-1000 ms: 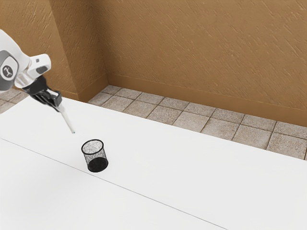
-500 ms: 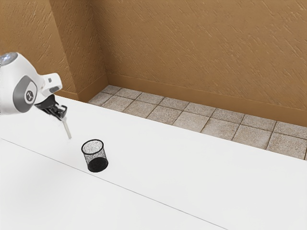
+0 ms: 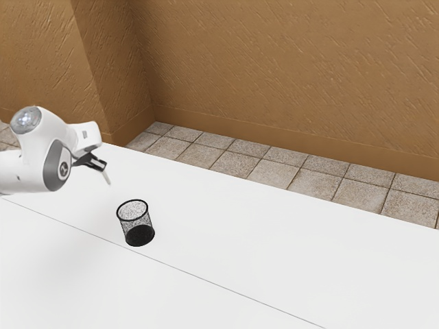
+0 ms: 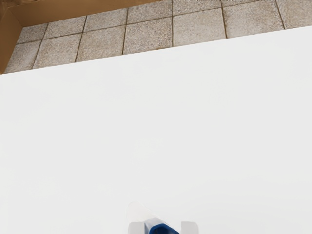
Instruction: Take the marker out of the pen holder and place it to the left of the pen holder.
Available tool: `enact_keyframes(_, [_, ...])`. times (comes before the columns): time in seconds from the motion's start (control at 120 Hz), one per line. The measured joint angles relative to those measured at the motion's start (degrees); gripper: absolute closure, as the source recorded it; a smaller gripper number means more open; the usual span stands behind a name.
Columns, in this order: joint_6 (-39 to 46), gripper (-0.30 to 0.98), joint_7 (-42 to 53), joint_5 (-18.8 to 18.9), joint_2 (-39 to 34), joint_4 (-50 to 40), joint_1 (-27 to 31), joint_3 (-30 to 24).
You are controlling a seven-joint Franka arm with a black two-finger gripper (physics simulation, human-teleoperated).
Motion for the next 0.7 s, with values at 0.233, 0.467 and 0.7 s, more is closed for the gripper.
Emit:
enact_keyframes(0.233, [3.62, 0.79, 2.47, -0.27, 1.29, -0.71, 0.19, -0.04])
enact_keyframes(0.467, [4.78, 0.79, 4.17, -0.38, 2.77, -0.81, 0.21, -0.06])
enact_keyframes(0.7, [4.26, 0.32, 4.79, -0.15, 1.0, -1.5, 0.23, -0.03])
